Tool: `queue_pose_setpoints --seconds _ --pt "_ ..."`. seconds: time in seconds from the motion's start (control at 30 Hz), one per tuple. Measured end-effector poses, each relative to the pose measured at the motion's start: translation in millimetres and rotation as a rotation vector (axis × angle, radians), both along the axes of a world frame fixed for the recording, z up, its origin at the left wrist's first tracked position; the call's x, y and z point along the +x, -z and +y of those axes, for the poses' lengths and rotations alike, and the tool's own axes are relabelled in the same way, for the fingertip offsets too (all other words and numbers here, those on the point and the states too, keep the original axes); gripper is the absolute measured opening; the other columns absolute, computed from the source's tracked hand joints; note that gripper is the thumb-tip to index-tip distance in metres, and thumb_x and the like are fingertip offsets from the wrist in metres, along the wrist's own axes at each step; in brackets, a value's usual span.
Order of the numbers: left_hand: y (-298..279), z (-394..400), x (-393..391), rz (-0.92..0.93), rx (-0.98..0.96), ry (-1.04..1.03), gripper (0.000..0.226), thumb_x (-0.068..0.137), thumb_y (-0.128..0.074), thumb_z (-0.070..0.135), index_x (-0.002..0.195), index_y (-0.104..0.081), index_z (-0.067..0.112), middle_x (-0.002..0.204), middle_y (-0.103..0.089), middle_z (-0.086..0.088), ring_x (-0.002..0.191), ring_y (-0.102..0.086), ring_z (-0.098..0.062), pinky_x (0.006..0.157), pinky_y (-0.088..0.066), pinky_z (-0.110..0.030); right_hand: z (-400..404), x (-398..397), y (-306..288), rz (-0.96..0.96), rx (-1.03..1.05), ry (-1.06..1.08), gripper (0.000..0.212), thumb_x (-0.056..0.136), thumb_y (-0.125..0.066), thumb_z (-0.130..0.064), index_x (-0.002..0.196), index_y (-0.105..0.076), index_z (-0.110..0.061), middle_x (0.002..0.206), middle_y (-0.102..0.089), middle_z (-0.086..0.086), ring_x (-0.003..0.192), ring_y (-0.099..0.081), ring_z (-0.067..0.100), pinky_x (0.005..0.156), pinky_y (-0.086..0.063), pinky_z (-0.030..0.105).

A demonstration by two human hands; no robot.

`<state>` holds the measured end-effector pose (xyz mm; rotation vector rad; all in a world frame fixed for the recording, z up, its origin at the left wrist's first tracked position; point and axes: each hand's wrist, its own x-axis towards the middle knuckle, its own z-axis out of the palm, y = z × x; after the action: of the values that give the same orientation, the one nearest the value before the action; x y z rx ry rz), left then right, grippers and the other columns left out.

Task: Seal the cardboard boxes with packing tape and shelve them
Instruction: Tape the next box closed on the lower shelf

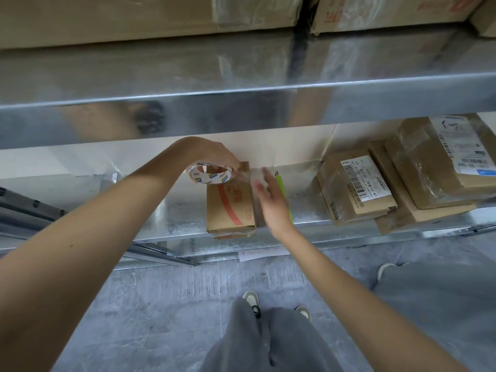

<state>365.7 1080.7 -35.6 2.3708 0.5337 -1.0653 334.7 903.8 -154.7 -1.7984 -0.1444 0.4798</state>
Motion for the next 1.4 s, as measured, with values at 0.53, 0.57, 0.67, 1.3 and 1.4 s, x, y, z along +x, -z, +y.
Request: queue_pose_setpoints --seconds 0.53,0.57,0.67,1.3,1.4 --pt "-0.5 -10.2 -2.6 -0.039 0.086 0.061 0.016 0.086 -0.056 0.034 0.076 -0.059 0.021 0.086 -0.060 -0.004 0.076 -0.059 -0.022 0.078 -0.046 -0.032 -46.0 42.7 10.3 -0.241 -0.841 -0.265 0.016 0.091 -0.052 -0.015 0.096 -0.057 -0.001 0.087 -0.062 0.018 0.084 -0.062 0.036 0.063 -0.037 0.034" --pt "-1.2 -11.1 -2.3 -0.042 0.093 0.067 0.017 0.086 -0.055 0.033 0.074 -0.057 0.022 0.084 -0.058 -0.003 0.074 -0.058 -0.022 0.078 -0.046 -0.032 -46.5 41.1 3.2 -0.194 -0.680 -0.173 0.013 0.090 -0.052 -0.015 0.088 -0.059 -0.003 0.073 -0.059 0.015 0.071 -0.060 0.034 0.059 -0.039 0.035" --pt "-3.1 -10.3 -2.6 -0.040 0.107 0.079 0.019 0.087 -0.055 0.029 0.070 -0.055 0.020 0.078 -0.054 -0.003 0.069 -0.055 -0.023 0.075 -0.044 -0.031 -43.9 25.1 -34.0 0.069 -0.201 0.031 0.017 0.091 -0.054 -0.008 0.107 -0.060 -0.013 0.063 -0.048 0.001 0.046 -0.046 0.017 0.041 -0.032 0.022" --pt "-9.2 -19.3 -3.2 -0.021 0.162 0.153 0.024 0.094 -0.053 0.029 0.074 -0.053 0.015 0.082 -0.049 -0.003 0.067 -0.048 -0.016 0.063 -0.040 -0.025 -4.2 -0.4 -90.0 0.228 -0.212 -0.103 0.022 0.096 -0.051 -0.010 0.093 -0.067 0.004 0.054 -0.052 0.012 0.027 -0.036 0.014 0.033 -0.025 0.014" --pt "-10.4 -19.7 -3.3 -0.024 0.136 0.151 0.019 0.095 -0.050 0.027 0.082 -0.054 0.014 0.083 -0.048 -0.003 0.071 -0.049 -0.018 0.066 -0.041 -0.026 -4.0 -1.4 -93.9 0.208 -0.254 -0.115 0.024 0.096 -0.049 -0.009 0.099 -0.066 0.008 0.054 -0.053 0.012 0.027 -0.037 0.014 0.032 -0.026 0.015"
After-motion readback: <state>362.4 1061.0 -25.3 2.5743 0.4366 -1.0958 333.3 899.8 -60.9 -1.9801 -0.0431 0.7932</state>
